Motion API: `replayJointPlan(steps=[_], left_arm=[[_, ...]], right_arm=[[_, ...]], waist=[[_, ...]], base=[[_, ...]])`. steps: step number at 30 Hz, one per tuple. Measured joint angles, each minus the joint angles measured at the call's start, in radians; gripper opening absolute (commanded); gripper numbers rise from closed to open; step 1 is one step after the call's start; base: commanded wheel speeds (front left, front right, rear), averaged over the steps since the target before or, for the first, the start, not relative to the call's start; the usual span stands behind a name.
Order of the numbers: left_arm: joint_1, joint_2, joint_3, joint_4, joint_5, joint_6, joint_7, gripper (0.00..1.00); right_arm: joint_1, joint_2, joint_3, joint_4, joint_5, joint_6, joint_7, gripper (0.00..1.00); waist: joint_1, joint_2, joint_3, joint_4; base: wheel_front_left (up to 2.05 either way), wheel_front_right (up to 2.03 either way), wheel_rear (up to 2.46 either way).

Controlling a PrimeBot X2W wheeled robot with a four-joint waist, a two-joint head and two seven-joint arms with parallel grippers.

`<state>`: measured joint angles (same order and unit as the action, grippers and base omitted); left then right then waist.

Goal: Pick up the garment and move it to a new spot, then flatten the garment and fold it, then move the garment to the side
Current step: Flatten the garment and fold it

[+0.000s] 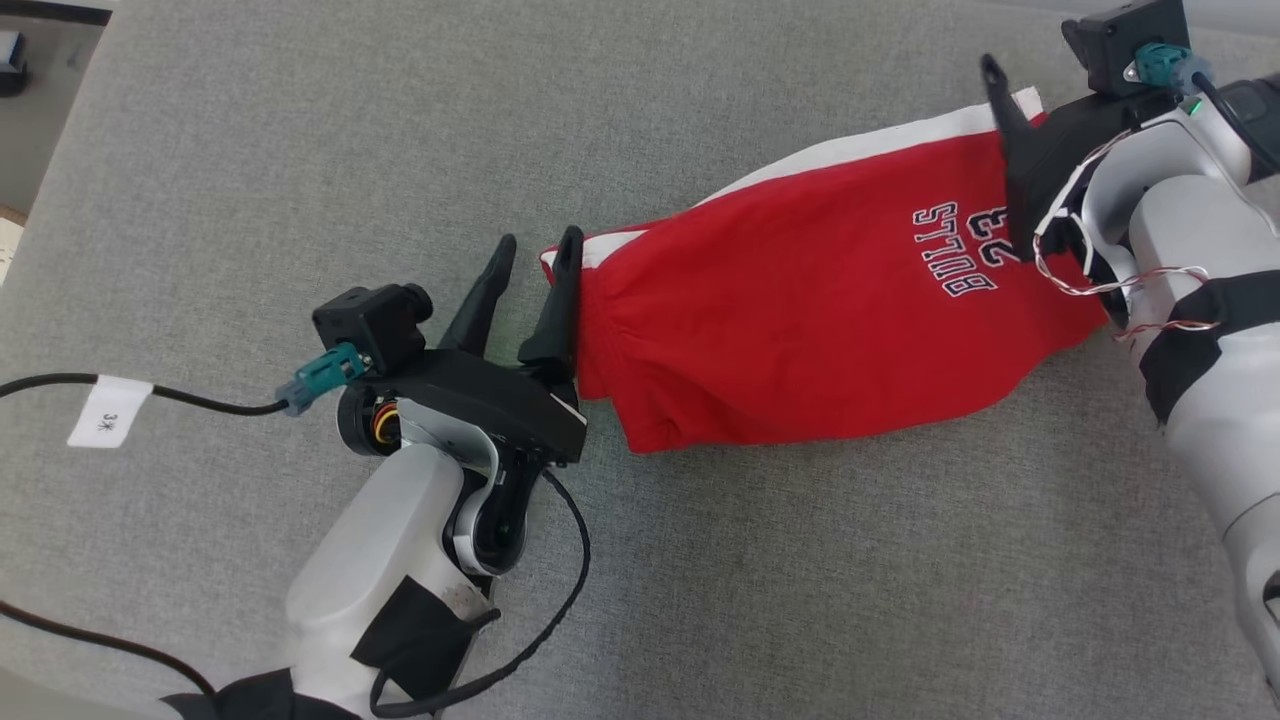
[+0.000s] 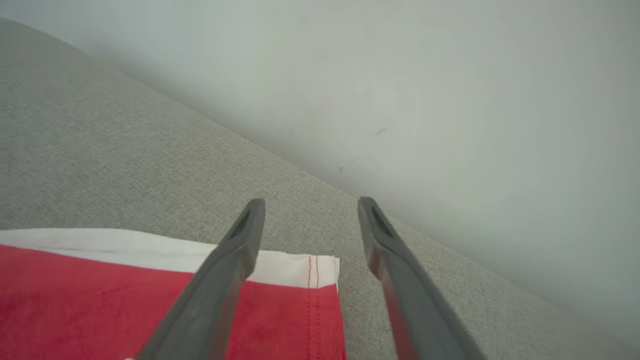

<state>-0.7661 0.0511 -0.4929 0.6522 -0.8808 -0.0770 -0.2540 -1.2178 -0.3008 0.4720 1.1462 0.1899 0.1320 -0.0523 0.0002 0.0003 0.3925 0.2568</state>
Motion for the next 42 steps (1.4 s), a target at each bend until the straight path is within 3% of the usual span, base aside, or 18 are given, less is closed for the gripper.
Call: replayJointPlan(steps=[6,13,20,27,31,42], left_arm=[[0.016,0.007,0.115,-0.098,0.086,0.007,-0.008,1.0],[0.268,0.036,0.282,-0.452,0.379,0.025,-0.009,1.0],[0.536,0.036,0.293,-0.72,0.596,-0.011,-0.009,1.0],[0.662,0.03,0.276,-0.768,0.631,-0.029,-0.009,1.0],[0.665,0.034,0.277,-0.761,0.635,-0.037,-0.009,1.0],[0.666,0.024,0.274,-0.731,0.624,-0.047,-0.009,1.0]], right_arm=[[-0.052,0.015,-0.058,0.068,0.018,0.0,0.002,1.0],[-0.044,0.034,-0.111,0.129,0.063,0.0,0.22,1.0],[0.041,-0.001,-0.146,0.141,0.08,0.0,0.355,1.0],[0.09,-0.025,-0.2,0.143,0.101,0.0,0.429,1.0],[0.098,-0.053,-0.227,0.143,0.094,0.0,0.454,1.0],[0.105,-0.041,-0.28,0.131,0.052,-0.005,0.535,1.0]], waist=[[-0.0001,-0.0001,-0.027,-0.002],[-0.0002,-0.0002,-0.079,-0.018],[-0.0005,-0.0003,-0.117,-0.011],[-0.0004,-0.0003,-0.11,0.033],[-0.0003,-0.0003,-0.096,0.06],[-0.0003,-0.0004,-0.068,0.101]], base=[[0.0,0.0,0.0],[0.0,0.0,0.0],[0.0,0.0,0.0],[0.0,0.0,0.0],[0.0,0.0,0.0],[0.0,0.0,0.0]])
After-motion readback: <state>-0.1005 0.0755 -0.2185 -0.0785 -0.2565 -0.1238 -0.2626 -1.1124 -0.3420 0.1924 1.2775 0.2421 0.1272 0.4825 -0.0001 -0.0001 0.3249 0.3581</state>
